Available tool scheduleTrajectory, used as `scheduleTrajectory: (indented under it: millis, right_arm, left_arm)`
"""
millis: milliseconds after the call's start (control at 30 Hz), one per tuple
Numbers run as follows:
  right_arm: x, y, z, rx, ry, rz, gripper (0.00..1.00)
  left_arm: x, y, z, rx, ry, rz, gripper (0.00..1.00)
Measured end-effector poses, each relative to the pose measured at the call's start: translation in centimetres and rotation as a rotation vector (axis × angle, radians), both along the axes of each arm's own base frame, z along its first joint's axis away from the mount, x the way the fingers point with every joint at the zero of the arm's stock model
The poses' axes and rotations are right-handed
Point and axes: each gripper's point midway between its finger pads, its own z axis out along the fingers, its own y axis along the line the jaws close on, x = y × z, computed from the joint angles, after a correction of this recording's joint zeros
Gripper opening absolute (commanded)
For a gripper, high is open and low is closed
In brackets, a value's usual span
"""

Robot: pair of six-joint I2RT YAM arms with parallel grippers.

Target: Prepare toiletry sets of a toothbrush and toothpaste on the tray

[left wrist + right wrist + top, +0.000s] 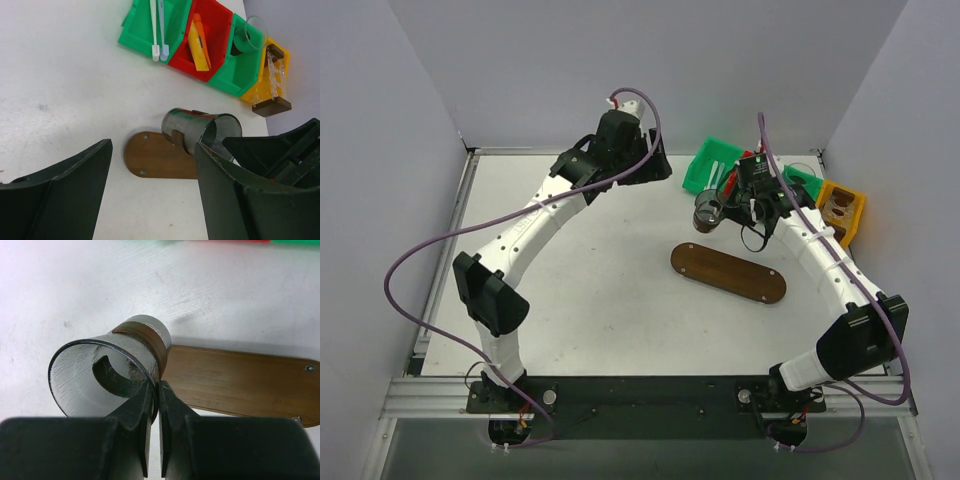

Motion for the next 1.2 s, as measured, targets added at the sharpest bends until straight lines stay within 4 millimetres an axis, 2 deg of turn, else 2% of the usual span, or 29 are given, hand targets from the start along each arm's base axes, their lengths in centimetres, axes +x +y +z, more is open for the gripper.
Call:
scheduleTrajectory:
  millis: [200, 333, 533, 767, 900, 933, 1000, 1033, 1133, 1200]
  right_arm:
    - [0.1, 0.7, 0.3, -0.013, -0.027, -0.037, 0.0]
    - [0.4, 1.3, 0.9, -0.028, -0.051, -0.043, 0.0]
    - [1.8, 2.8, 2.0, -0.011, -0.084, -0.03, 0.0]
    - [2.7, 3.5, 2.1, -0.009, -0.088, -0.023, 0.0]
    - [2.8, 3.6, 2.4, -0.008, -0.094, -0.018, 0.0]
    - [2.8, 3.6, 2.4, -0.008, -0.095, -0.018, 0.0]
    - [2.7, 3.7, 2.4, -0.01, -0.095, -0.013, 0.0]
    - [2.7, 3.8, 2.4, -0.01, -0.094, -0.01, 0.0]
    - [2.6, 4.0, 2.4, -0.02, -0.095, 0.003, 0.0]
    - [2.6, 4.0, 2.4, -0.023, -0.095, 0.007, 0.0]
  left_arm:
    - [-1.5, -1.3, -2.6, -0.031, 0.102, -0.034, 0.77]
    - [-1.8, -2.3, -3.2, -0.063, 0.14, -0.064, 0.77]
    - [-2.1, -3.9, -3.9, -0.104, 0.172, -0.122, 0.77]
    - [-1.7, -5.4, -7.2, -0.083, 0.249, -0.153, 0.72]
    - [-1.0, -6.6, -7.9, -0.056, 0.259, -0.172, 0.65]
    - [-1.0, -6.9, -7.8, -0.053, 0.255, -0.179, 0.58]
    - [-0.9, -7.4, -7.6, -0.05, 0.251, -0.189, 0.52]
    - [-1.0, -7.6, -7.4, -0.05, 0.246, -0.194, 0.44]
    - [-1.1, -7.6, -7.2, -0.031, 0.24, -0.198, 0.31]
    - [-1.1, -7.4, -7.4, -0.021, 0.248, -0.191, 0.17]
